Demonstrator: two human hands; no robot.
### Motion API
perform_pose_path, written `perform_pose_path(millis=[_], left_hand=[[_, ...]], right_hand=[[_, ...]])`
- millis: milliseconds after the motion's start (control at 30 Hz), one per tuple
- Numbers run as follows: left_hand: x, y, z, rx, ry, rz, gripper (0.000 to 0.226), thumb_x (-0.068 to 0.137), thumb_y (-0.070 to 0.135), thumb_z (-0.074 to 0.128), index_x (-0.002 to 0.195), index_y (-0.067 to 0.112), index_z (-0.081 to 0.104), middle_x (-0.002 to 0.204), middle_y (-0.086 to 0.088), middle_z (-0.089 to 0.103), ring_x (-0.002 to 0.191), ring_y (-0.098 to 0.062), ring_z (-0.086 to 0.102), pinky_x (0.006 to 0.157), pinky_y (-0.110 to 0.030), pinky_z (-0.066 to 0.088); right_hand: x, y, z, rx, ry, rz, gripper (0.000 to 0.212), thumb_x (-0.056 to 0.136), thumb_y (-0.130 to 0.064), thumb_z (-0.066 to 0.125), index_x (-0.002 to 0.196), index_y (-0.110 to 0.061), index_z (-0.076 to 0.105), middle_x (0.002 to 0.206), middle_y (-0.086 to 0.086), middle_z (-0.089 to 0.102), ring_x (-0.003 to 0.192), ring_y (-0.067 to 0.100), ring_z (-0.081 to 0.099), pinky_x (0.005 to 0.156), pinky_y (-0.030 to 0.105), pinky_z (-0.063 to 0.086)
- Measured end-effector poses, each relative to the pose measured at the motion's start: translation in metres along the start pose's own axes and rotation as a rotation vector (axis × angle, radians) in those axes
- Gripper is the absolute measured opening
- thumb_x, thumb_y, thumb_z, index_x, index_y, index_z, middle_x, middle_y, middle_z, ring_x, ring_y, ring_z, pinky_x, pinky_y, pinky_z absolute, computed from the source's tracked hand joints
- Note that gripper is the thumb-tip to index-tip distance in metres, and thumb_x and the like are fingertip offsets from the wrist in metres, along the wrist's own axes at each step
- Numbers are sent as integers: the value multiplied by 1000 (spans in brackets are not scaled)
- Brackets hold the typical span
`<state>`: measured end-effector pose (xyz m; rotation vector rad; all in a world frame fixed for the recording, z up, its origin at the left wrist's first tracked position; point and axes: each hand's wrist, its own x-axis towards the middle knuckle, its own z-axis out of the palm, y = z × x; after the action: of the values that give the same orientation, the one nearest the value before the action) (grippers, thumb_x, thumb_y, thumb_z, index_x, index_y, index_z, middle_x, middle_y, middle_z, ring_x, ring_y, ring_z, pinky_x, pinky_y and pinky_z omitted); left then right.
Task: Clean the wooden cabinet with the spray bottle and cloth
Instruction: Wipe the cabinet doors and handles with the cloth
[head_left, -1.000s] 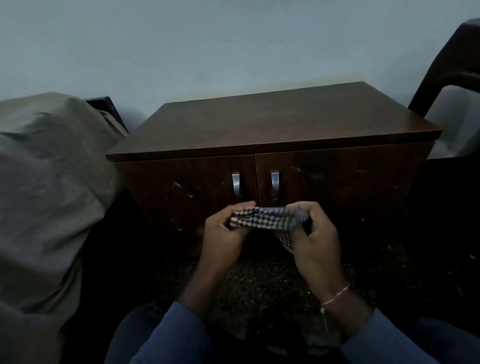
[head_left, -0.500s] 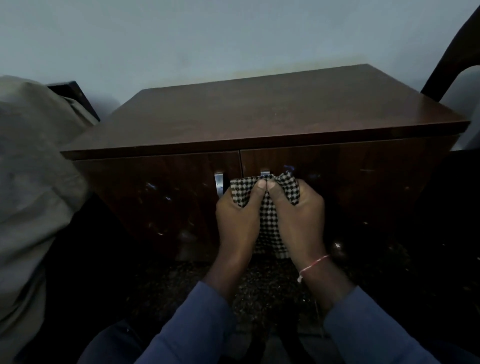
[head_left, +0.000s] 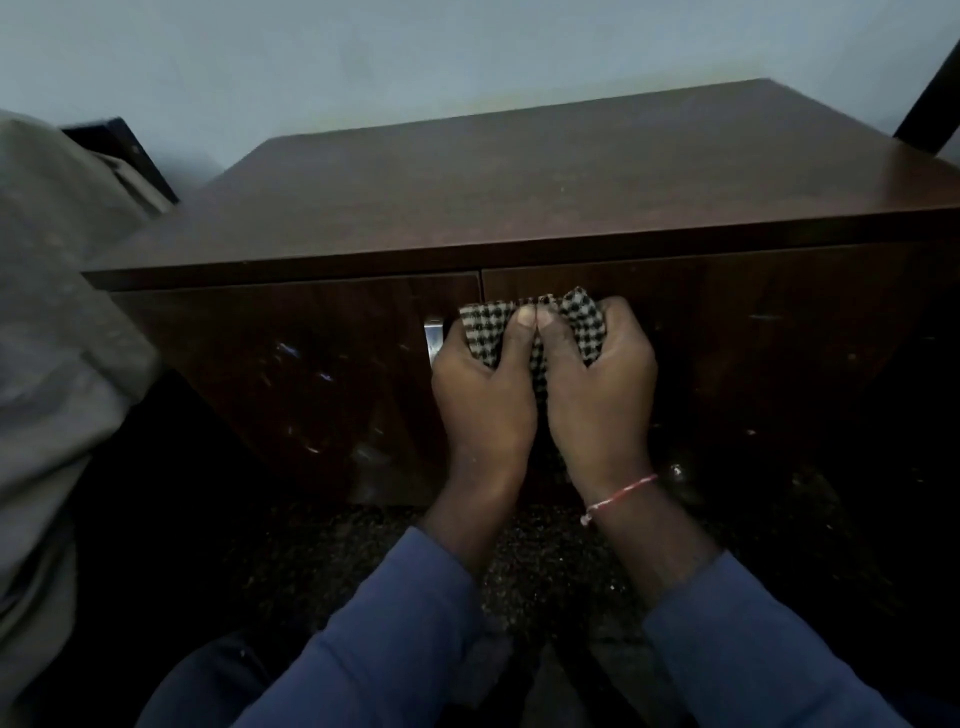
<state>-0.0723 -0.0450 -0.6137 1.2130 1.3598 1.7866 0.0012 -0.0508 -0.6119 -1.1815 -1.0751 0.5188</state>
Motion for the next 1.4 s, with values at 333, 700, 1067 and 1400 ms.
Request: perform_pose_path(millis=[333, 700, 1067, 1400], left_hand=[[-30, -11, -24, -27, 20, -62, 3, 89, 13, 69, 91, 12, 68, 81, 0, 73, 75, -7, 69, 68, -24, 53], [-14, 6, -14, -25, -46, -91, 12, 86, 11, 72, 98, 7, 71, 89, -4, 76, 84, -16, 74, 76, -36, 60], [-4, 16, 2, -152, 42, -242, 4, 86, 12, 71, 82, 9, 73, 78, -5, 75, 73, -19, 72, 66, -35, 59], [-15, 4, -2, -145, 121, -220, 13, 91, 10, 65, 95, -1, 71, 81, -4, 73, 69, -7, 67, 62, -25, 53]], right_hand=[[-26, 10, -25, -29, -252, 186, 19, 82, -26, 75, 93, -22, 61, 87, -6, 71, 80, 2, 67, 74, 34, 58], [-9, -3, -9, 145, -17, 163, 17, 81, -16, 76, 75, -17, 61, 69, -4, 67, 60, 2, 61, 57, 27, 51], [6, -18, 1, 125, 61, 207, 19, 77, -14, 77, 67, -9, 61, 62, 0, 65, 51, 7, 58, 48, 29, 51], [-2, -19, 5, -325, -30, -64, 27, 79, -37, 68, 71, -14, 56, 63, -1, 64, 62, 22, 65, 57, 41, 53]])
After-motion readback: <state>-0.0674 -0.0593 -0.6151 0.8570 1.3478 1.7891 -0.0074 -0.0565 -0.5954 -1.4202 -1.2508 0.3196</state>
